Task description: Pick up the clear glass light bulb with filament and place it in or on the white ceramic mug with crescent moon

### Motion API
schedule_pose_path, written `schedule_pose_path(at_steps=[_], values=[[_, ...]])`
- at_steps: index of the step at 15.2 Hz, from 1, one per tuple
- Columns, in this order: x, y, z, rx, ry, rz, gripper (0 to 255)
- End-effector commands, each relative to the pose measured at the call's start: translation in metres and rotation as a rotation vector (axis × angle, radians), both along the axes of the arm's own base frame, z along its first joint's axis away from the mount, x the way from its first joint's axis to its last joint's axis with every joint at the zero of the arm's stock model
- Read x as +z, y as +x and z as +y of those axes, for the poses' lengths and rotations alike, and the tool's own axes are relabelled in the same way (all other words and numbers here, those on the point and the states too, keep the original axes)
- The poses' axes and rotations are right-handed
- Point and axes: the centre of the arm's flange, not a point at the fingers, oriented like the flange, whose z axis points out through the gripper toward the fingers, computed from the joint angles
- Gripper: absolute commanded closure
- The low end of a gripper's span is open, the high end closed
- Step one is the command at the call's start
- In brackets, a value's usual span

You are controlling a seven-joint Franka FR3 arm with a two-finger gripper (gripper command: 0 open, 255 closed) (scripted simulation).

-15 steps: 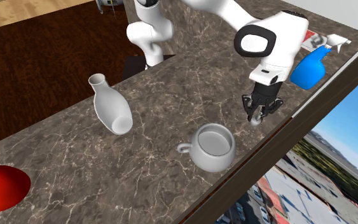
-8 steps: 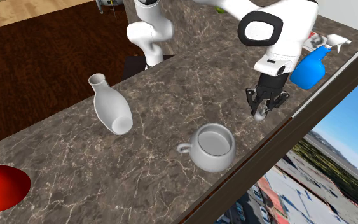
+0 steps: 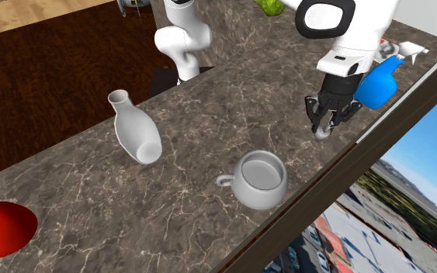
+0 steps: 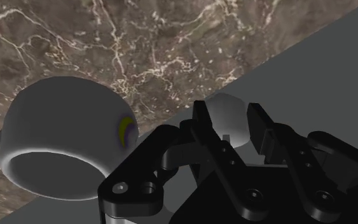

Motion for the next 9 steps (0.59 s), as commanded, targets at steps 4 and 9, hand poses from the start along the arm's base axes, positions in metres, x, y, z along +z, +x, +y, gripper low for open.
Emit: schedule_pose_path(at_steps=[4,9], values=[[0.027,0.001,0.000,0.000,0.000,0.000,255],[0.054,0.001,0.000,0.000,0.000,0.000,255]])
